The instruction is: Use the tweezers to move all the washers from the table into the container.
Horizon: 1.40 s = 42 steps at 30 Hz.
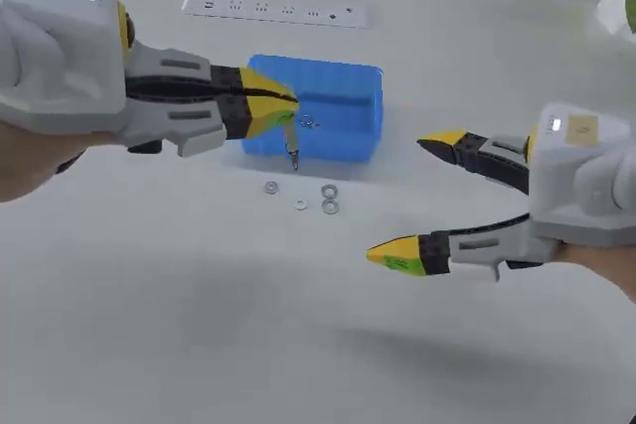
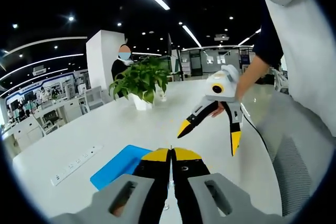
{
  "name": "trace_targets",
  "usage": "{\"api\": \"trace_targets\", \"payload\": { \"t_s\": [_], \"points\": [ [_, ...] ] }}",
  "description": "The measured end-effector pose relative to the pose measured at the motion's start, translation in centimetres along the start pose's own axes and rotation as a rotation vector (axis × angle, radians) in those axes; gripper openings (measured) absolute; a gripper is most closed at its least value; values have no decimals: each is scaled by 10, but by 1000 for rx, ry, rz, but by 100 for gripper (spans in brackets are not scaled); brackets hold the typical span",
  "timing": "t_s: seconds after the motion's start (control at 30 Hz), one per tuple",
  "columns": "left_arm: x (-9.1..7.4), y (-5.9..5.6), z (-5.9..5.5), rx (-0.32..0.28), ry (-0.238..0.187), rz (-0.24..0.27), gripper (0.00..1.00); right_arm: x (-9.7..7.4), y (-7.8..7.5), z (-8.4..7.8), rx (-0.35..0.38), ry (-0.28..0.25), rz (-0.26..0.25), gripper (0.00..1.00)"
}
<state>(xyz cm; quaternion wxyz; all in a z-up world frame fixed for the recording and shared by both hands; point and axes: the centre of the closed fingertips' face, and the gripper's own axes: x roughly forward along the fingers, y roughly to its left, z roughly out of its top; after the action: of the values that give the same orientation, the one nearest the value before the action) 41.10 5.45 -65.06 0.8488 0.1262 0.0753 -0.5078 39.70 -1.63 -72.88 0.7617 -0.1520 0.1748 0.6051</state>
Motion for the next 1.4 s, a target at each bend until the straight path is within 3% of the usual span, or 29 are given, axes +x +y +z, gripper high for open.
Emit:
{"api": "trace_targets", "payload": {
  "t_s": [0.43, 0.93, 1.4],
  "points": [
    [1, -19, -13, -3, 7, -32, 4, -4, 20, -26, 31, 47, 6, 100],
    [3, -20, -26, -2, 25, -22, 4, 1, 47, -32, 93, 30, 40, 100],
    [11, -19, -32, -6, 26, -29, 4, 1, 44, -36, 110, 38, 44, 100]
  ]
}}
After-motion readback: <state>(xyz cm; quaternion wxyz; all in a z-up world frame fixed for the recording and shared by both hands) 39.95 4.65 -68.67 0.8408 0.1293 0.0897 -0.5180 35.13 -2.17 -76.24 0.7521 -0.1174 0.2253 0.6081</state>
